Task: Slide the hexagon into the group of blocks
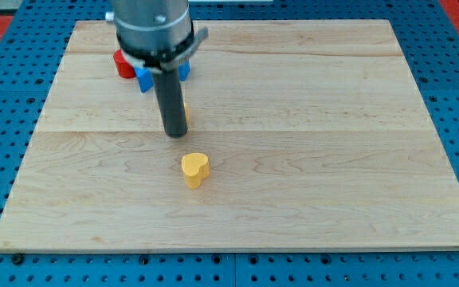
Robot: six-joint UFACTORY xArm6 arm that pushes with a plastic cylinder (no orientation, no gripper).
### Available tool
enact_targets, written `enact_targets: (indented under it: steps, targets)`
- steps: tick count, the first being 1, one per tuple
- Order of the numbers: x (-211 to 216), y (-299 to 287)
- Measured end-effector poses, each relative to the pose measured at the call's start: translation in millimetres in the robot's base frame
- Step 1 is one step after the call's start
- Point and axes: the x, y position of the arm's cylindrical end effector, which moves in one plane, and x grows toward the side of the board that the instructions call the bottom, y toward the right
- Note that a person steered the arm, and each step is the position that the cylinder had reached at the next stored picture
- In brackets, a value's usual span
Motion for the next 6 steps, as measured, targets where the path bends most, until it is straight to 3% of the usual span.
enact_targets:
  steps: [1,2,6]
  targets:
    - [-38.5,-10.2]
    - [-20.8,29.2]
    - [-60.8,-11.5]
